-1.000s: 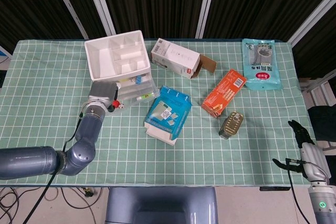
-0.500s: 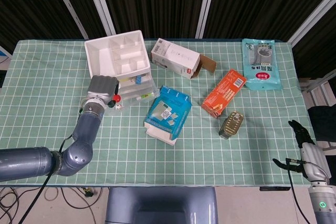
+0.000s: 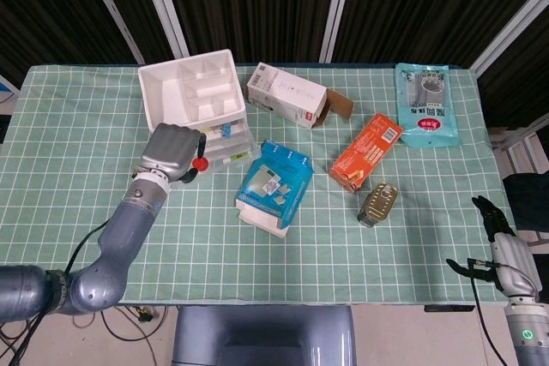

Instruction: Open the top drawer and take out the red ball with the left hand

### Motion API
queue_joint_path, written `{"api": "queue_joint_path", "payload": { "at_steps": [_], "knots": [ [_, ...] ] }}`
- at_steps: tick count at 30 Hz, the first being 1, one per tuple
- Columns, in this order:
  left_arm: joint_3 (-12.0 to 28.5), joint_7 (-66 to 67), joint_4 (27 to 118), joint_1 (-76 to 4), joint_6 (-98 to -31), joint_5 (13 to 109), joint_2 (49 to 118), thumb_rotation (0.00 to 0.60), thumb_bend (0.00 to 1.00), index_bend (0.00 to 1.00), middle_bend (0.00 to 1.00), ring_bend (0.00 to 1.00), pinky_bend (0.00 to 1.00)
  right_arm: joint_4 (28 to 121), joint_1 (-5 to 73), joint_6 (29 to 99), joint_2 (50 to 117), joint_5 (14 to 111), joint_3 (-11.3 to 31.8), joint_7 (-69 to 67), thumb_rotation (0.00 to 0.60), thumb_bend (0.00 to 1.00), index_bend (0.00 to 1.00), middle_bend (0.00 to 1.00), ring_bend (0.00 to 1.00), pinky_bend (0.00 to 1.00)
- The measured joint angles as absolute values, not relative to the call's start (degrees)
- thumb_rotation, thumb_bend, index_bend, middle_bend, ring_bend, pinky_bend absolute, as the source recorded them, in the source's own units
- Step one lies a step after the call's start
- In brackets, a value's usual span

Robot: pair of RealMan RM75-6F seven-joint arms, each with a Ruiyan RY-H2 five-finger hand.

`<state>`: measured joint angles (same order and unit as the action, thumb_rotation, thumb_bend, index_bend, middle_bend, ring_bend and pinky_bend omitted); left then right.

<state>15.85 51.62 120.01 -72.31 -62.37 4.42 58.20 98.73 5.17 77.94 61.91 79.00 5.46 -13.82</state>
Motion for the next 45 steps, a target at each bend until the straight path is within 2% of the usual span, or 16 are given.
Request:
{"api": "queue_joint_path", "payload": {
  "at_steps": [8, 16, 21, 27, 35, 45],
  "knots": [
    [13.21, 47.90, 132.52, -66.07, -62.60, 17.33, 51.79, 0.600, 0.32, 0.56, 1.00, 1.00, 1.00, 98.90, 5.14, 78.10, 61.99, 79.17, 5.37, -13.42, 0.600, 0.09, 0.00, 0.00, 0.00, 0.22],
    [4.33, 47.43, 134.17, -60.51, -60.95, 27.63, 52.58, 0.600, 0.32, 0.56, 1.00, 1.00, 1.00, 99.03, 5.13, 77.95, 61.93, 78.89, 5.42, -13.55, 0.600, 0.09, 0.00, 0.00, 0.00, 0.22],
    [-0.61, 48.35, 130.57, -58.15, -61.42, 29.94, 57.94, 0.600, 0.32, 0.56, 1.00, 1.00, 1.00, 99.02, 5.18, 77.78, 61.89, 78.89, 5.40, -13.63, 0.600, 0.09, 0.00, 0.00, 0.00, 0.22],
    [-4.09, 49.93, 125.23, -56.24, -62.79, 31.58, 65.11, 0.600, 0.32, 0.56, 1.00, 1.00, 1.00, 99.07, 5.17, 77.84, 61.87, 78.91, 5.42, -13.66, 0.600, 0.09, 0.00, 0.00, 0.00, 0.22],
    [-5.80, 51.88, 115.81, -54.94, -65.11, 31.08, 74.05, 0.600, 0.32, 0.53, 1.00, 1.00, 1.00, 98.99, 5.16, 77.85, 61.86, 78.99, 5.41, -13.77, 0.600, 0.09, 0.00, 0.00, 0.00, 0.22],
    [-5.88, 53.19, 109.27, -54.40, -65.53, 28.81, 79.61, 0.600, 0.31, 0.52, 1.00, 1.00, 1.00, 98.91, 5.14, 77.97, 61.92, 79.03, 5.43, -13.76, 0.600, 0.09, 0.00, 0.00, 0.00, 0.22]
  ]
}}
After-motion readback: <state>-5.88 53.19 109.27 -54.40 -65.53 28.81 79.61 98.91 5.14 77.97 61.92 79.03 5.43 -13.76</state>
